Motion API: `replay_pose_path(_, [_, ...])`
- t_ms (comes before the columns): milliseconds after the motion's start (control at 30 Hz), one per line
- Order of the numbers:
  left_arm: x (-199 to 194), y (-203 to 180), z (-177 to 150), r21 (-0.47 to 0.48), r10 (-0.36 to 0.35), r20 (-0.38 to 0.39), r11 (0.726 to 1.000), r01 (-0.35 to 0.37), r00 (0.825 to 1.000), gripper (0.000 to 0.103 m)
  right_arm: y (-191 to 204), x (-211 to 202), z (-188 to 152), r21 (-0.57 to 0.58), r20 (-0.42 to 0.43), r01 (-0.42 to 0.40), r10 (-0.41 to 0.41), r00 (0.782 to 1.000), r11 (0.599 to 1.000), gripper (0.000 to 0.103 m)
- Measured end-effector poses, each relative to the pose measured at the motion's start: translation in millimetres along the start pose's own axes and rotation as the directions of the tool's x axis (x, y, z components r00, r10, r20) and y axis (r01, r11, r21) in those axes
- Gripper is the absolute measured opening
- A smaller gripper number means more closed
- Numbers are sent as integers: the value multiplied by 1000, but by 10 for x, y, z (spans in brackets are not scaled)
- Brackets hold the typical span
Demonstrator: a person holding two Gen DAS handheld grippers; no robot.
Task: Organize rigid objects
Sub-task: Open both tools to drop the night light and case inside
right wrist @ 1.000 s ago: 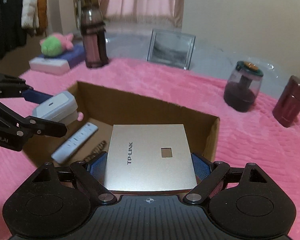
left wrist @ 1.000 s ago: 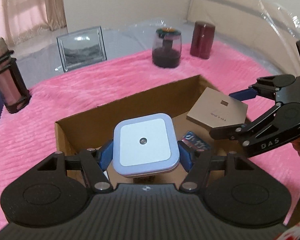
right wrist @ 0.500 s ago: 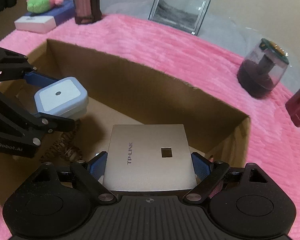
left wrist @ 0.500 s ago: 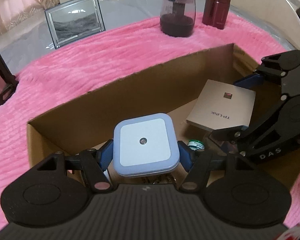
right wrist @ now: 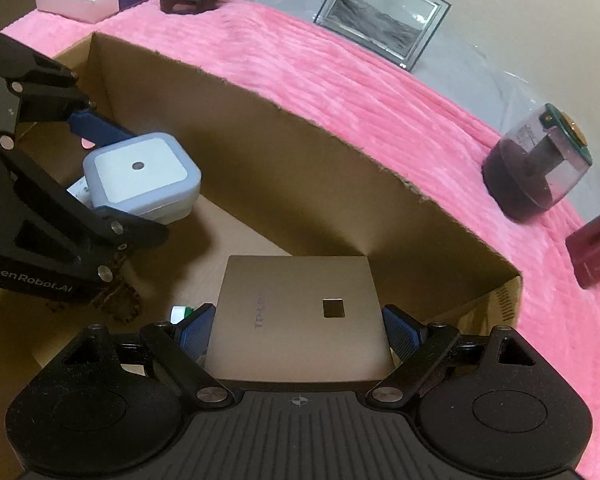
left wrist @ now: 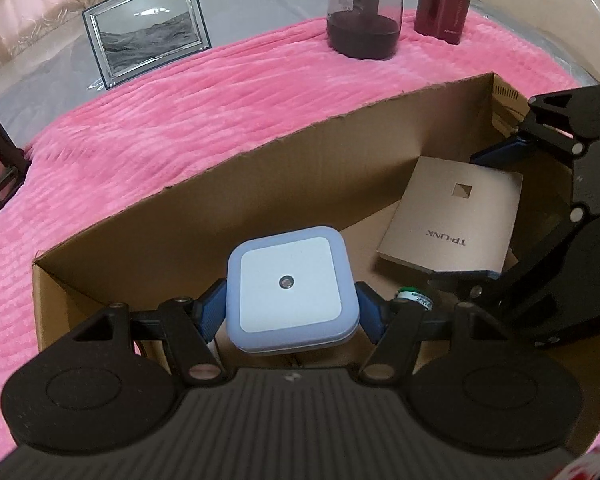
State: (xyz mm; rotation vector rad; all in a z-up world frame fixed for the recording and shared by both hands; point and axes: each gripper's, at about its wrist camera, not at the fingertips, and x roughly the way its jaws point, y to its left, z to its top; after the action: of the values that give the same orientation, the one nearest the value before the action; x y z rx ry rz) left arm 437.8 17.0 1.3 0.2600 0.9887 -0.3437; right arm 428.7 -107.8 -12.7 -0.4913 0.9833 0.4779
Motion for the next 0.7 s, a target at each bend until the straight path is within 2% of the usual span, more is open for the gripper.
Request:
replay_pose_path(233, [94, -15, -7, 3, 0, -14, 1000, 0, 1000, 62, -13, 75, -30, -7, -12, -14, 14, 1000, 1000, 85])
replay_pose_path(700, [186, -62, 9, 26, 1, -51, 1000, 0, 999, 62, -21, -42, -62, -11, 52, 6, -5, 999, 1000, 85])
